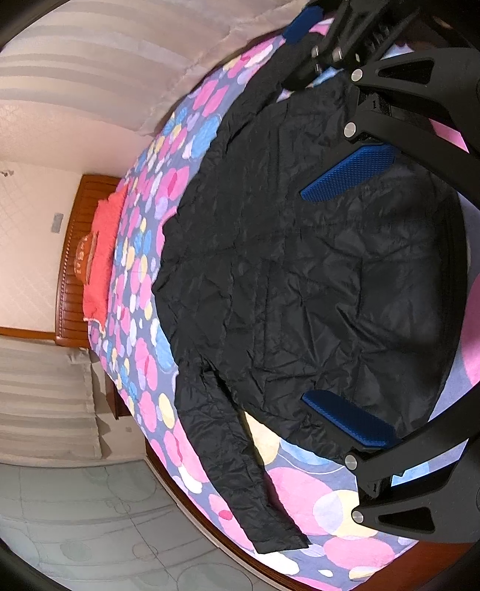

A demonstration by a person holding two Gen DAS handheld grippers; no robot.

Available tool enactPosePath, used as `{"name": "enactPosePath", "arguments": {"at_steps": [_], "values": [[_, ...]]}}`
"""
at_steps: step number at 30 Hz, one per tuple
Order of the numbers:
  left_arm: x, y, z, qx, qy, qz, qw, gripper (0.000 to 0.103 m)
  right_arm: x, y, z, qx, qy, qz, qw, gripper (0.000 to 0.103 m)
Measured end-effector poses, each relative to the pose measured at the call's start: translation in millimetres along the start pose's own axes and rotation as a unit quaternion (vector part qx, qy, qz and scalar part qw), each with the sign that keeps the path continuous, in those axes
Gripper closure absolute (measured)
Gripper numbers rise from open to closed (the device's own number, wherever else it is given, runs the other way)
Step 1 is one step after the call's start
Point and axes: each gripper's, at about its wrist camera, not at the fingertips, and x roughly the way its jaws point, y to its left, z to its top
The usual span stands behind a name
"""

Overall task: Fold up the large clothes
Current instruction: 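Grasp the jacket sleeve with the right gripper and fold it across the body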

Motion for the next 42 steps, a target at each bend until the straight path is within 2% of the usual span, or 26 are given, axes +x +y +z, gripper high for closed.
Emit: {"name": "enactPosePath", "arguments": {"at_steps": [5, 7, 10, 15, 20, 24, 26, 27, 30, 34, 38, 42], "values": [[31, 17, 2, -0.030, 0.026, 0.015, 0.9991, 0.002, 25, -26, -10, 0.044, 0.017, -0.008, 0.999, 0.005], [48, 30, 2, -0.058, 0.050, 0.012, 0.9970, 0.002, 38, -38, -9, 0.054, 0.031, -0.012, 0.998, 0.005], [64, 49, 4, -0.090, 0.060, 0.016, 0.9940, 0.002, 59, -58, -8, 0.067, 0.053, -0.017, 0.996, 0.005], [93, 82, 13, -0.126, 0.067, 0.072, 0.9872, 0.002, 88, -98, -10, 0.098, 0.077, -0.039, 0.991, 0.005], [112, 115, 15, -0.170, 0.078, 0.105, 0.9766, 0.002, 115, -159, -12, 0.153, 0.089, -0.079, 0.981, 0.005], [122, 137, 11, -0.200, 0.087, 0.128, 0.9675, 0.002, 127, -215, -21, 0.225, 0.096, -0.096, 0.965, 0.008], [124, 143, 8, -0.210, 0.089, 0.133, 0.9644, 0.002, 130, -235, -26, 0.247, 0.095, -0.102, 0.959, 0.046], [126, 147, 6, -0.217, 0.093, 0.139, 0.9617, 0.002, 133, -247, -30, 0.261, 0.102, -0.109, 0.954, 0.048], [132, 149, 3, -0.223, 0.100, 0.144, 0.9590, 0.002, 137, -279, -42, 0.319, 0.101, -0.091, 0.938, 0.048], [136, 149, -1, -0.219, 0.099, 0.157, 0.9579, 0.002, 138, -308, -54, 0.381, 0.083, -0.072, 0.918, 0.047], [142, 150, -6, -0.222, 0.105, 0.164, 0.9555, 0.002, 145, -340, -67, 0.453, 0.058, -0.052, 0.888, 0.047], [142, 154, -9, -0.227, 0.108, 0.163, 0.9539, 0.002, 150, -360, -72, 0.496, 0.025, -0.034, 0.867, 0.047]]}}
